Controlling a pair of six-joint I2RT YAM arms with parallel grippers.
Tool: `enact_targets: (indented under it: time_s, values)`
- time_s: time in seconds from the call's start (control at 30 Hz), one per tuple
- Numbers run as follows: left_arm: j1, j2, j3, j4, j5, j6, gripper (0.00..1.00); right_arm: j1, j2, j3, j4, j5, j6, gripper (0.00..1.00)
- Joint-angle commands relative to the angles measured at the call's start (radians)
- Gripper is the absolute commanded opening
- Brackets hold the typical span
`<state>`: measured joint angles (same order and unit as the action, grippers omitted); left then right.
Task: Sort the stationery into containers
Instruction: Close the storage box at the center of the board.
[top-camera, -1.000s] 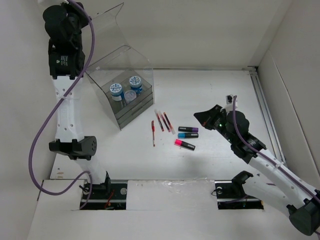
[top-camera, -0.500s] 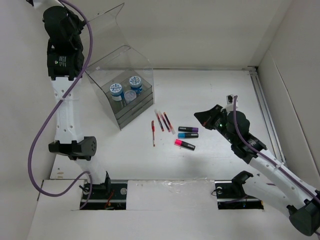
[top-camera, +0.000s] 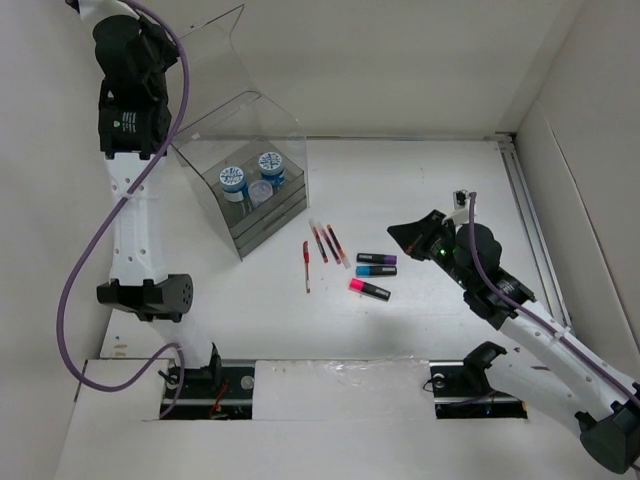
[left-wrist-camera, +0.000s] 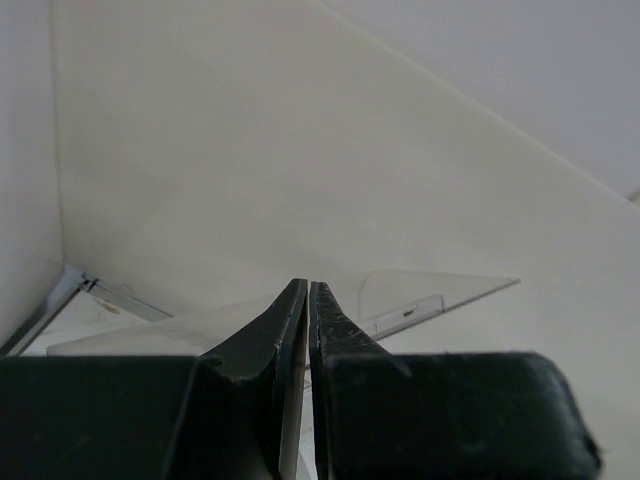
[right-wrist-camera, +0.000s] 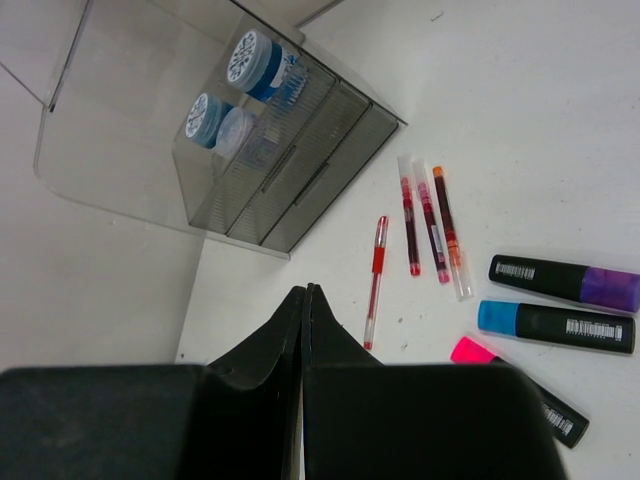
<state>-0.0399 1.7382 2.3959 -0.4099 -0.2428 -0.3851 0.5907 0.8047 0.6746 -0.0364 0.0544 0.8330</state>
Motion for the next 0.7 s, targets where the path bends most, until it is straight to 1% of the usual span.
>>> enact_targets:
  time_s: [0.0,0.27,0.37,0.47,0.53,0.6,0.63,0.67]
  values:
    - [0.000,-0.084,-0.058,-0.007,0.075,-0.029,0.03,0.008,-0.015,0.045,0.053,-0.005,-0.018,0.00]
    - [0.000,-0.166,-0.155,-0.007,0.217,-0.081,0.01,0.008,-0.024,0.045,0.053,-0.005,-0.018,0.00]
    - [0.000,-0.207,-0.155,0.003,0.266,-0.090,0.00,0.008,-0.024,0.045,0.053,-0.005,-0.018,0.00]
    - [0.000,-0.243,-0.185,0.003,0.327,-0.100,0.00,0.008,-0.024,0.045,0.053,-0.005,-0.018,0.00]
    - [0.000,-0.255,-0.210,-0.020,0.327,-0.110,0.00,0.008,-0.024,0.045,0.053,-0.005,-0.018,0.00]
    - [0.000,-0.311,-0.257,0.011,0.266,-0.110,0.00,0.008,-0.033,0.045,0.053,-0.005,-0.018,0.00]
    - [0.000,-0.337,-0.321,0.037,0.231,-0.110,0.00,0.008,-0.033,0.045,0.053,-0.005,-0.018,0.00]
    - [0.000,-0.377,-0.343,0.086,0.167,-0.110,0.00,0.008,-0.033,0.045,0.053,-0.005,-0.018,0.00]
